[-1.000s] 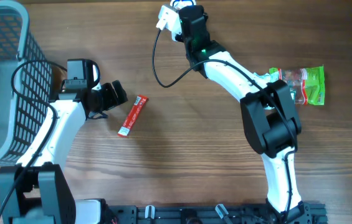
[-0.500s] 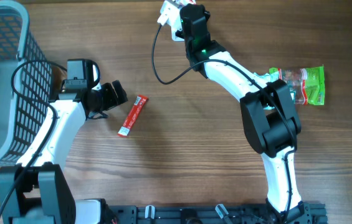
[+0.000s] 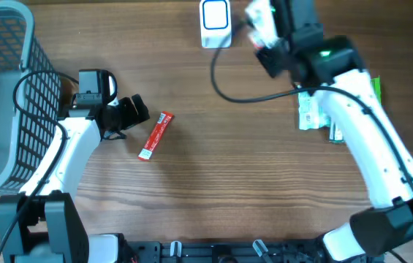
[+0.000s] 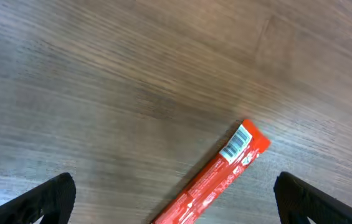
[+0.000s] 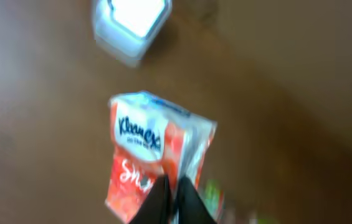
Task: Scan the item barcode
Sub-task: 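Carry the Kleenex pack right and drop it on the pile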
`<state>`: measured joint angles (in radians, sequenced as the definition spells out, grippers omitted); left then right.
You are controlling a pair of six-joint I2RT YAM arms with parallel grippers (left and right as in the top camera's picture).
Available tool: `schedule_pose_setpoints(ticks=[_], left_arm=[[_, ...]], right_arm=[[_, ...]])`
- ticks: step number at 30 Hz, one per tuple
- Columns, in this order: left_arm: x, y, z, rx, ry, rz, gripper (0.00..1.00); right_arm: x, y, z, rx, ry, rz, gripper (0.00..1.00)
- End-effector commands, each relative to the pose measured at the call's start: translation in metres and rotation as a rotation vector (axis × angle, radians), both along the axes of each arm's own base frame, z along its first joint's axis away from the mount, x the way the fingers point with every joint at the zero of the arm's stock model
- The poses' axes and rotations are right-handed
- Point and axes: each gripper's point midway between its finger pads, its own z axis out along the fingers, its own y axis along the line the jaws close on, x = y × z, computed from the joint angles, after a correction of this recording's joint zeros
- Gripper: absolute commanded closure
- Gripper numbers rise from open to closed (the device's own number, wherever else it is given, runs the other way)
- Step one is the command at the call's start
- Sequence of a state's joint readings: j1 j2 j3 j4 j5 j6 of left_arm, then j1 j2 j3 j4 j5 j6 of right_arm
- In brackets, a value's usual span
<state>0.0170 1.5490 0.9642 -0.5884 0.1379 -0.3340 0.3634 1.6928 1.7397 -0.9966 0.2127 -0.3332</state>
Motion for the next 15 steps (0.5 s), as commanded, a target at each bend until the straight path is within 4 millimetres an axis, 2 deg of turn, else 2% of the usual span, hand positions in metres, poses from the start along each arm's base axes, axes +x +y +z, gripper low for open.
schedule_pose_setpoints(ticks=[1, 4, 5, 7, 8, 10, 11, 12, 13, 14, 15], left_arm=[[0.001, 0.003, 0.003, 0.014, -0.012, -0.006, 0.00], [0.001, 0.003, 0.003, 0.015, -0.012, -0.007, 0.00], [0.001, 0.003, 0.003, 0.015, -0.012, -0.007, 0.00], [0.001, 0.003, 0.003, 0.015, -0.012, -0.007, 0.00], [0.001, 0.003, 0.003, 0.015, -0.012, -0.007, 0.00], [0.001, 0.003, 0.003, 0.015, -0.012, -0.007, 0.00], [0.001, 0.003, 0.003, 0.015, -0.012, -0.007, 0.00], [0.001, 0.003, 0.003, 0.014, -0.012, -0.006, 0.00], [0.001, 0.003, 0.003, 0.015, -0.012, -0.007, 0.00], [0.001, 0.003, 0.003, 0.015, -0.012, -0.007, 0.00], [0.001, 0.003, 0.003, 0.015, -0.012, -0.007, 0.00]], right_arm=[[-0.026, -0.056, -0.048, 0.026, 0.212, -0.264, 0.96], [-0.046, -0.105, -0.090, 0.009, 0.329, -0.405, 0.96], [-0.057, -0.127, -0.113, 0.002, 0.378, -0.463, 0.96], [-0.064, -0.147, -0.136, 0.005, 0.402, -0.516, 0.95], [-0.065, -0.156, -0.146, 0.011, 0.399, -0.541, 0.61], [-0.066, -0.164, -0.157, 0.019, 0.391, -0.565, 0.43], [-0.062, -0.165, -0.160, 0.030, 0.372, -0.577, 0.32], [-0.059, -0.163, -0.160, 0.060, 0.353, -0.607, 0.26], [-0.052, -0.148, -0.161, 0.166, 0.350, -0.615, 0.25], [-0.049, -0.127, -0.161, 0.285, 0.373, -0.570, 0.25], [-0.044, -0.090, -0.156, 0.474, 0.417, -0.470, 0.25]])
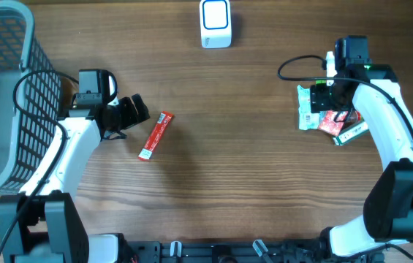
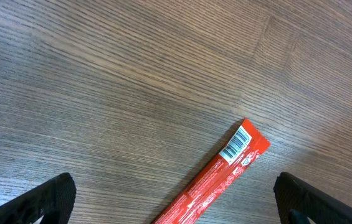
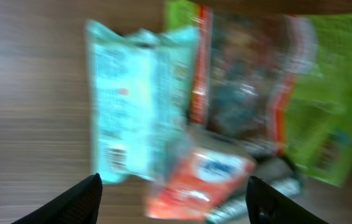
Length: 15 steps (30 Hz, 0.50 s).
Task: Scan the item barcode
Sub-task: 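Carry the Kleenex pack right and drop it on the pile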
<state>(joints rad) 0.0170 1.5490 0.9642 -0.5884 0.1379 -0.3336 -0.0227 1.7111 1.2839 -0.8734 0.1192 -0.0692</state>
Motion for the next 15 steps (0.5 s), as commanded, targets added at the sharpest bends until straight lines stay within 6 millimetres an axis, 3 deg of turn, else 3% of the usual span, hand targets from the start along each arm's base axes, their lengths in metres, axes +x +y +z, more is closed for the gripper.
schedule_pose_setpoints(ticks=[1, 2, 6, 7, 8, 11, 13, 15], left_arm=[[0.001, 0.003, 0.003, 0.014, -0.012, -0.006, 0.00], [0.001, 0.003, 0.003, 0.014, -0.012, -0.006, 0.00], [0.001, 0.003, 0.003, 0.014, -0.012, -0.006, 0.00], [0.001, 0.003, 0.003, 0.014, -0.012, -0.006, 0.00], [0.001, 0.003, 0.003, 0.014, -0.012, -0.006, 0.00], [0.001, 0.003, 0.003, 0.014, -0.012, -0.006, 0.00], [0.001, 0.003, 0.003, 0.015, -0.012, -0.006, 0.00], [0.001, 0.003, 0.003, 0.014, -0.012, -0.006, 0.00]], right_arm=[[0.005, 0.095, 0.014, 0.540, -0.031, 0.112, 0.31], [0.002, 0.126, 0.027, 0.695, -0.035, 0.177, 0.35], [0.002, 0.185, 0.043, 0.841, -0.009, 0.155, 0.36], [0.001, 0.205, 0.044, 0.868, 0.020, 0.079, 0.31], [-0.002, 0.220, 0.043, 0.867, 0.044, 0.015, 0.02], [-0.018, 0.262, 0.032, 0.780, 0.059, -0.026, 0.00], [-0.028, 0.274, 0.020, 0.673, 0.042, -0.032, 0.00], [-0.037, 0.285, 0.017, 0.622, 0.027, 0.000, 0.09]])
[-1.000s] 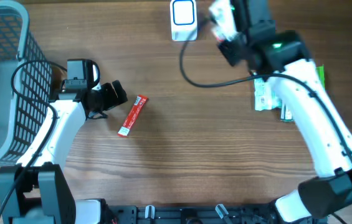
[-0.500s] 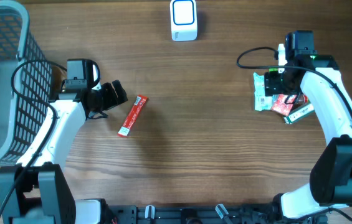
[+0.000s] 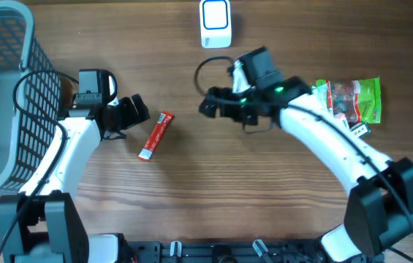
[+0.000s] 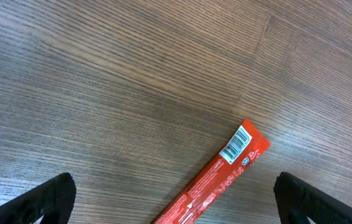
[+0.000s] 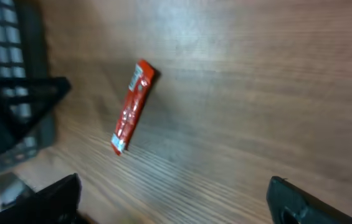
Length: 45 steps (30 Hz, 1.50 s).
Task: Scan the item barcode
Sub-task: 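Carry the Kleenex pack right and drop it on the pile, then grasp the red Nescafe stick with the left gripper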
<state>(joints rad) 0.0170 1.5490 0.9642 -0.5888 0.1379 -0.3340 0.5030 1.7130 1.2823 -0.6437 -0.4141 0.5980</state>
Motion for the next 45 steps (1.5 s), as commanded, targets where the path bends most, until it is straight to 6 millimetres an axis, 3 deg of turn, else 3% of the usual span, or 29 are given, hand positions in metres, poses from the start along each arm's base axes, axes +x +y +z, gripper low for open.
schedule_pose_setpoints(ticks=[1, 3, 7, 8, 9, 10, 11, 17, 24, 27, 28, 31, 34, 35, 37, 41, 45], left_arm=[[0.001, 0.003, 0.003, 0.015, -0.013, -0.007, 0.00], [0.008, -0.002, 0.007, -0.013, -0.043, -0.012, 0.00], [-0.025, -0.009, -0.010, -0.025, 0.096, -0.043, 0.00], [-0.032, -0.012, -0.018, -0.018, 0.118, -0.069, 0.11], [-0.038, -0.012, -0.028, -0.001, 0.140, -0.073, 0.31], [-0.045, -0.012, -0.037, 0.008, 0.165, -0.077, 0.71], [-0.049, -0.012, -0.044, 0.008, 0.179, -0.077, 0.96], [-0.048, -0.022, -0.071, -0.011, 0.184, -0.101, 0.96], [-0.074, -0.120, -0.071, -0.173, 0.223, -0.346, 0.87], [-0.070, -0.155, -0.066, -0.173, 0.143, -0.451, 0.87], [-0.069, -0.156, -0.067, -0.159, 0.133, -0.455, 0.87], [-0.064, -0.133, -0.066, -0.090, 0.154, -0.395, 0.96], [-0.033, -0.094, -0.027, -0.108, 0.100, -0.260, 0.94], [-0.021, -0.084, -0.011, -0.131, 0.053, -0.223, 0.88], [-0.007, -0.070, -0.001, -0.133, -0.002, -0.182, 0.83], [0.005, -0.046, -0.027, -0.014, 0.016, -0.119, 0.82], [0.018, -0.038, -0.055, 0.013, 0.028, -0.096, 0.82]], right_arm=[[0.000, -0.001, -0.014, -0.106, -0.012, -0.070, 0.14], [0.001, -0.002, -0.014, -0.110, -0.018, -0.063, 0.28], [-0.001, -0.018, -0.023, -0.197, -0.013, -0.095, 0.27], [-0.001, -0.020, -0.023, -0.209, -0.014, -0.099, 0.27], [0.000, -0.021, -0.023, -0.211, -0.016, -0.101, 0.26], [0.000, -0.020, -0.023, -0.209, -0.017, -0.101, 0.26], [0.000, -0.020, -0.023, -0.208, -0.018, -0.102, 0.24], [0.000, -0.020, -0.023, -0.209, -0.018, -0.101, 0.20], [-0.002, -0.022, -0.024, -0.216, -0.009, -0.100, 0.20], [-0.002, -0.022, -0.025, -0.228, -0.030, -0.057, 0.19], [-0.003, -0.022, -0.025, -0.236, -0.042, -0.029, 0.19], [-0.004, -0.024, -0.026, -0.264, -0.086, 0.059, 0.19], [-0.003, -0.023, -0.025, -0.262, -0.092, 0.060, 0.20], [-0.002, -0.022, -0.025, -0.260, -0.095, 0.060, 0.21], [-0.001, -0.021, -0.024, -0.255, -0.101, 0.059, 0.27], [0.000, -0.011, -0.021, -0.267, -0.194, 0.197, 0.23], [-0.007, 0.006, -0.019, -0.291, -0.305, 0.387, 0.30]])
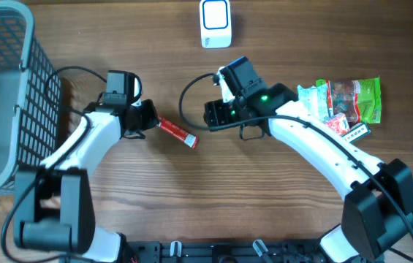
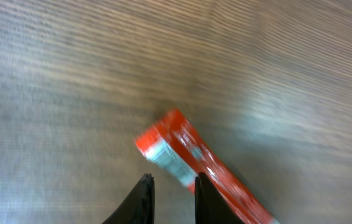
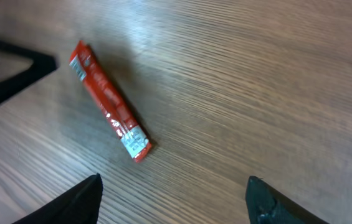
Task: Scan the item barcode
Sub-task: 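Grasp the red Nescafe stick with the left gripper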
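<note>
A red stick pack (image 1: 177, 131) lies flat on the wooden table, slanting from upper left to lower right. In the right wrist view the stick pack (image 3: 109, 106) shows a white barcode patch at its lower end. My left gripper (image 1: 150, 119) is at the pack's left end. In the left wrist view its fingers (image 2: 143, 198) stand almost together with only bare wood between them, and the pack (image 2: 194, 158) runs past the right finger's outer side. My right gripper (image 1: 212, 115) hovers to the right of the pack, wide open and empty (image 3: 172, 199). The white scanner (image 1: 215, 23) stands at the far edge.
A grey wire basket (image 1: 5, 95) fills the left side. Several snack packs (image 1: 341, 101) lie in a pile at the right. The right arm's black cable (image 1: 184, 102) loops over the table near the stick pack.
My left gripper has moved right to the stick pack's end and its fingers have come together. The pack has turned, now slanting the other way and lying further right. My right gripper stays open nearby.
My right gripper held a tissue pack by the scanner, then stood open over the pile at the right where that pack lay. Then it was open at mid-table facing the red stick pack. My left gripper stayed open beside the stick, and now is shut against its turned end.
</note>
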`<state>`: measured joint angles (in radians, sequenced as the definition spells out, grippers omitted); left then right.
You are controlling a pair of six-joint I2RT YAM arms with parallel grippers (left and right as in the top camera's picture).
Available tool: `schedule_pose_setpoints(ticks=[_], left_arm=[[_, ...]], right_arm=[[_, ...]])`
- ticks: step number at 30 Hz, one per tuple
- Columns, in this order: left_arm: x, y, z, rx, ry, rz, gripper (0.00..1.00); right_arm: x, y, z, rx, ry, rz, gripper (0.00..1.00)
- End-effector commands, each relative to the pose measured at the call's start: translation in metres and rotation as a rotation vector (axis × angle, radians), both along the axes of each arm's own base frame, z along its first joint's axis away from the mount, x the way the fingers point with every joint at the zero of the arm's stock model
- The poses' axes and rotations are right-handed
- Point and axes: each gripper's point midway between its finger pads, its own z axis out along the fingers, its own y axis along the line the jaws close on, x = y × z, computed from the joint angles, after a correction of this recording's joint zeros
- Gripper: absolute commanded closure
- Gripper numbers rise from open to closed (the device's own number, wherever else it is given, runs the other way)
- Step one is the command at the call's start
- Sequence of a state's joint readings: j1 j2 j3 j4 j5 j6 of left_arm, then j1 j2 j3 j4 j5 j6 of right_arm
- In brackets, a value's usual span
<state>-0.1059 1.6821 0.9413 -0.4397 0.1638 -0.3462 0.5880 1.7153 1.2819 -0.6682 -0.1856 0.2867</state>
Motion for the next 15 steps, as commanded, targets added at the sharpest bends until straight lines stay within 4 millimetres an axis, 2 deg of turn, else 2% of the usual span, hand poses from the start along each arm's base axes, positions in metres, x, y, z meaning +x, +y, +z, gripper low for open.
schedule_pose_setpoints(ticks=[1, 4, 8, 11, 15], left_arm=[[0.008, 0.011, -0.022, 0.043, 0.018, 0.025, 0.82], [0.010, 0.010, -0.038, 0.044, 0.036, 0.025, 0.82], [0.005, 0.010, -0.052, 0.048, 0.075, 0.023, 0.82], [0.004, 0.010, -0.053, 0.048, 0.079, 0.023, 0.82], [0.004, 0.010, -0.053, 0.047, 0.080, 0.026, 0.84]], right_arm=[[-0.005, 0.013, -0.005, -0.046, -0.071, 0.168, 0.32], [-0.008, 0.029, -0.015, -0.048, -0.085, 0.222, 0.38], [-0.018, 0.042, -0.045, -0.073, -0.032, 0.259, 0.39], [-0.022, 0.042, -0.065, -0.058, 0.077, 0.135, 0.43], [-0.044, 0.058, -0.084, 0.043, 0.276, 0.047, 0.45]])
